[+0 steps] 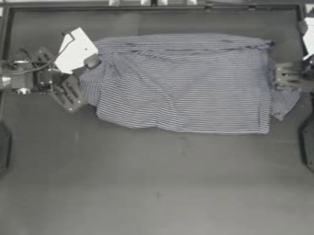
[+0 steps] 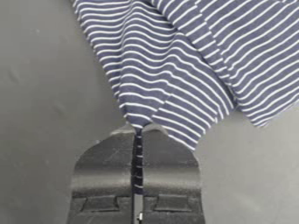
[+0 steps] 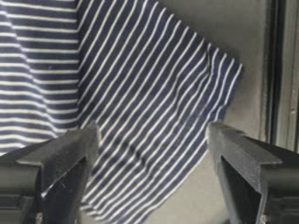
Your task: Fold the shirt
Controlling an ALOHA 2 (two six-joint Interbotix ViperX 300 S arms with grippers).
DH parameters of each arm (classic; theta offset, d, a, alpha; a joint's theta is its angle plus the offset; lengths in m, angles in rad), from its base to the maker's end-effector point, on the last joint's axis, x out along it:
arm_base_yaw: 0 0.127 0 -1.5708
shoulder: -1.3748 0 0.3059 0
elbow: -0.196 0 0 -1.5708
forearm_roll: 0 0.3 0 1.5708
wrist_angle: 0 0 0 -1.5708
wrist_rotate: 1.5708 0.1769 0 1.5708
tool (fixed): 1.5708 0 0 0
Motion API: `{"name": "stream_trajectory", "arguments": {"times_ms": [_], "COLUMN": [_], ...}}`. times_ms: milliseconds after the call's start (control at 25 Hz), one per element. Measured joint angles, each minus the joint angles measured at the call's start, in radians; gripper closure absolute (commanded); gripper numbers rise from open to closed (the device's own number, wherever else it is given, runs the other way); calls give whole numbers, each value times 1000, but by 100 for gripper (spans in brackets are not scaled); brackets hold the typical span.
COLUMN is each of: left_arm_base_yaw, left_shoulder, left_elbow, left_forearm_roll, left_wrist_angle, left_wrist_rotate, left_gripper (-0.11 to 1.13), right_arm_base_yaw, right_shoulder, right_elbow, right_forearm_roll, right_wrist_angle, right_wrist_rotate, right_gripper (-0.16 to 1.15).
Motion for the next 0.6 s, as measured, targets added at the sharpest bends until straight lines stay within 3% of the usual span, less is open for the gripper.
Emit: {"name": "stream_trajectory", "arguments": {"times_ms": [320, 600], "left_arm_base_yaw": [-6, -9], "left_shoulder": [0, 0], "left_elbow": [0, 0], "left_forearm_roll": [0, 6], "left_wrist_angle": [2, 0], "left_wrist_rotate": [2, 3], "left_gripper": [96, 96], "right_arm_base_yaw": [-3, -20], "right_shoulder": [31, 94], "right_elbow": [5, 5], "right_forearm_roll": [-87, -117], "right_wrist_angle": [-48, -71], "right_wrist_rotate": [94, 109], "right_gripper": [-1, -1]}}
